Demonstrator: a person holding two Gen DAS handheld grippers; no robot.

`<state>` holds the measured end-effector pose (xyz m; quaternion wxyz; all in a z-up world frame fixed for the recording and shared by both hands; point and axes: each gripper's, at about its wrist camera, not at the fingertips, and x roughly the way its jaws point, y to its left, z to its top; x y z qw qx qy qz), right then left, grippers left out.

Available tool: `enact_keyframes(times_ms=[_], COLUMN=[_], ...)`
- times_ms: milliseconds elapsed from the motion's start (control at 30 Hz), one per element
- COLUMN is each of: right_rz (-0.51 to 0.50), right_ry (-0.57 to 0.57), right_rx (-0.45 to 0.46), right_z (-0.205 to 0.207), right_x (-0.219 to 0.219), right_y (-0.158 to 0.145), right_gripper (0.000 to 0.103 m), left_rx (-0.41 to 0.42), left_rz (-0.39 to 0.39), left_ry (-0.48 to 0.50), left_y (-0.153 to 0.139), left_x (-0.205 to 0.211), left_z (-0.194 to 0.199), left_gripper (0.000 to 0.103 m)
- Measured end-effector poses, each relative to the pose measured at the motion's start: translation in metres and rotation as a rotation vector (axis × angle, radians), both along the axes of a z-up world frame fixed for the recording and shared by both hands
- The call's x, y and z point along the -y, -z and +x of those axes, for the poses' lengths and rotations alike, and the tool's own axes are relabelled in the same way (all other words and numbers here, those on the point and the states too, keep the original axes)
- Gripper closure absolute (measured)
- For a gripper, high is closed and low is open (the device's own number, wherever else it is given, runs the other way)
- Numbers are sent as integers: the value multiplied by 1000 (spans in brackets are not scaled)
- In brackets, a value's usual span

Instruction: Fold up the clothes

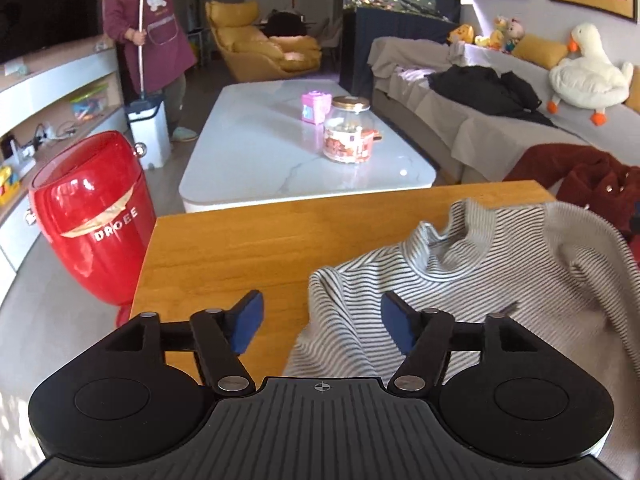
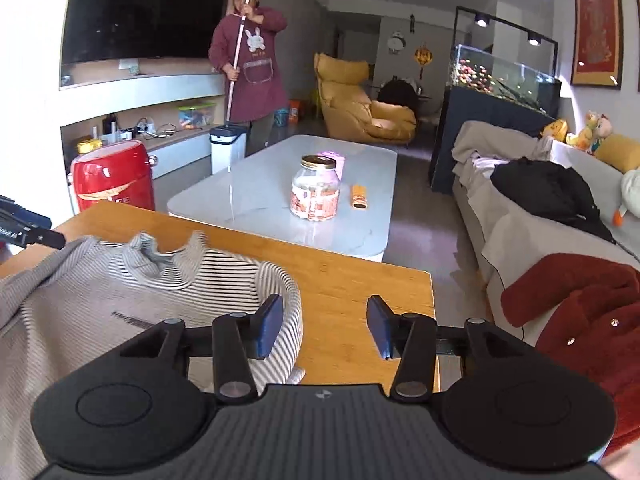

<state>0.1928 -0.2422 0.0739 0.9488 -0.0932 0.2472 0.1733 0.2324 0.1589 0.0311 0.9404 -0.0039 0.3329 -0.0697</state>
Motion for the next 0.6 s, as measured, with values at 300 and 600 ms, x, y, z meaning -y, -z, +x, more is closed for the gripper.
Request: enact_keyframes(times_ms=[300, 600], right_rz=[-38, -232], right_ry=[-326, -182], right_rx=[-130, -65], right_z=[-139, -112], right_x=[-19, -35], right_y=[20, 41], right_gripper=[36, 90], left_rx=[-16, 5], left_rz=[-130, -167], left_ry=[94, 134], left_y=[-5, -11], left_x=[26, 37], left_z=[-83, -115], left_gripper=[10, 8])
